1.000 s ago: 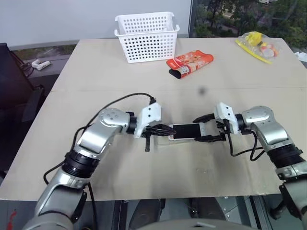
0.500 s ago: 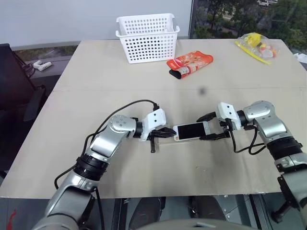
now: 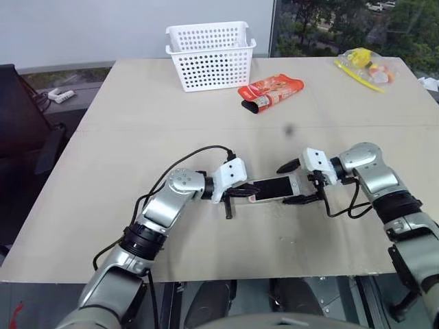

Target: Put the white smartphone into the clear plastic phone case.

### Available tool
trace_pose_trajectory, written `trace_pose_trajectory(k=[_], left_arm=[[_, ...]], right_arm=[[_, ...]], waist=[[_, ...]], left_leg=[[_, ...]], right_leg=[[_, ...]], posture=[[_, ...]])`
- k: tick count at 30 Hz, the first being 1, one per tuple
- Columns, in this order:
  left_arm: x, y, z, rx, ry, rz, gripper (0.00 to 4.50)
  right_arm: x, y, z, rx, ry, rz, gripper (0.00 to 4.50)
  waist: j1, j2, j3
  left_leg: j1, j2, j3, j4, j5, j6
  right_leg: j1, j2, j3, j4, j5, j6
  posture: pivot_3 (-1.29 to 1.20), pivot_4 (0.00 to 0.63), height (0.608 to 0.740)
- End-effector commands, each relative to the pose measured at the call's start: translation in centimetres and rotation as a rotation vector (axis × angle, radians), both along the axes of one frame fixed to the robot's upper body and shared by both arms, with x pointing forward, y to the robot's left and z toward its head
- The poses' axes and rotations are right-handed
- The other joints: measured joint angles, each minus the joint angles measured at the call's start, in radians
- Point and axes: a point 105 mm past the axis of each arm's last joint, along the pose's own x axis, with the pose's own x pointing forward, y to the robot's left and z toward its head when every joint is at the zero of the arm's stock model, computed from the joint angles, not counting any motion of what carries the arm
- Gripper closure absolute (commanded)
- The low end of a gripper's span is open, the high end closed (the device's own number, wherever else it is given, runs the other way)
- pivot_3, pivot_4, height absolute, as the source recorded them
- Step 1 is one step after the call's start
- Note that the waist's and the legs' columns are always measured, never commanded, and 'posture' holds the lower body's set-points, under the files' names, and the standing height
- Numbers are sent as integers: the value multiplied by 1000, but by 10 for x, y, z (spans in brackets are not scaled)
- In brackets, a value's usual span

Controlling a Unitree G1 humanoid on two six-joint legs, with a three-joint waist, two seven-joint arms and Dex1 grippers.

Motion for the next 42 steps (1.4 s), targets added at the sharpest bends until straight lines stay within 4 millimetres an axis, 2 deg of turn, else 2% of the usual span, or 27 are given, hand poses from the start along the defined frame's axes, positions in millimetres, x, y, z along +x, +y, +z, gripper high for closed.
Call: trace_pose_trajectory(k=[1,7,8,10,11,13,15,17,18,20,23,27,32,38,42], left_arm=[[-5,7,-25,78,54,14,4500],[-3,6,-20,63,39,21,4500],[-2,4,-11,41,24,20,4500],[1,1,18,-27,-15,27,4500],[2,2,29,-44,-34,28,4500],[3,11,52,-60,-75,35,4500],[1,19,67,-65,-90,44,4500],[-2,32,75,-48,-92,55,4500],[-3,44,74,-14,-89,74,4500],[-4,63,69,40,-79,116,4500],[-7,95,48,147,-49,192,4500],[-17,109,27,228,-13,206,4500],[-21,89,15,195,12,174,4500],[-23,56,15,112,32,128,4500],[-22,45,13,84,47,129,4500]], right_arm=[[11,2,29,71,-81,-38,88],[6,-22,49,12,-84,-79,88],[4,-30,48,-46,-102,-75,88],[-3,-41,50,-115,-91,-68,1025],[-6,-44,50,-137,-81,-65,1316],[-10,-47,47,-187,-74,-54,2297],[-11,-47,46,-201,-82,-53,3323],[-9,-43,44,-185,-88,-67,3954],[-8,-43,42,-194,-90,-63,4485],[-7,-42,38,-197,-93,-63,4485],[-9,-36,32,-187,-83,-52,4485],[-9,-34,27,-204,-91,-41,4485],[-10,-26,28,-203,-105,-14,4485],[-15,-11,29,-204,-126,38,4485],[-19,1,29,-194,-143,66,4485]], waist=[[1,0,0],[4,1,-1],[4,1,-1],[3,1,0],[1,1,0],[-4,1,0],[-9,1,0],[-15,1,1],[-16,1,1],[-21,1,1],[-25,2,1],[-12,2,3],[6,2,3],[-1,3,3],[-3,3,3]], left_leg=[[0,0,0,0,0,0],[0,-1,0,1,0,0],[0,-1,0,1,0,0],[-1,-1,0,1,0,0],[-1,-1,0,1,0,0],[-2,0,0,1,0,0],[-2,1,0,0,0,0],[-1,1,0,0,0,0],[-1,1,0,0,0,0],[-1,1,0,-1,0,0],[-1,1,1,-1,0,0],[-2,1,-1,-1,0,0],[-2,0,0,0,0,0],[-2,1,0,0,0,0],[-2,1,0,0,0,0]], right_leg=[[0,0,0,0,0,0],[0,-1,0,0,0,0],[0,-1,0,0,0,0],[0,-1,0,-1,0,0],[0,-1,0,0,0,0],[-1,-1,0,0,0,0],[-1,0,0,0,0,0],[-1,0,0,0,0,0],[-1,0,0,0,0,0],[-1,0,0,-1,0,0],[-1,-1,1,-1,0,0],[-1,-1,1,-1,0,0],[-1,-1,0,-1,0,0],[-1,-1,0,-1,0,0],[-1,-1,0,-1,0,0]], posture=[[0,150,740],[0,150,740],[0,150,740],[0,150,740],[0,150,740],[0,150,740],[0,150,740],[0,150,740],[0,150,740],[0,150,740],[0,150,740],[0,150,740],[0,150,740],[0,150,740],[0,150,740]])
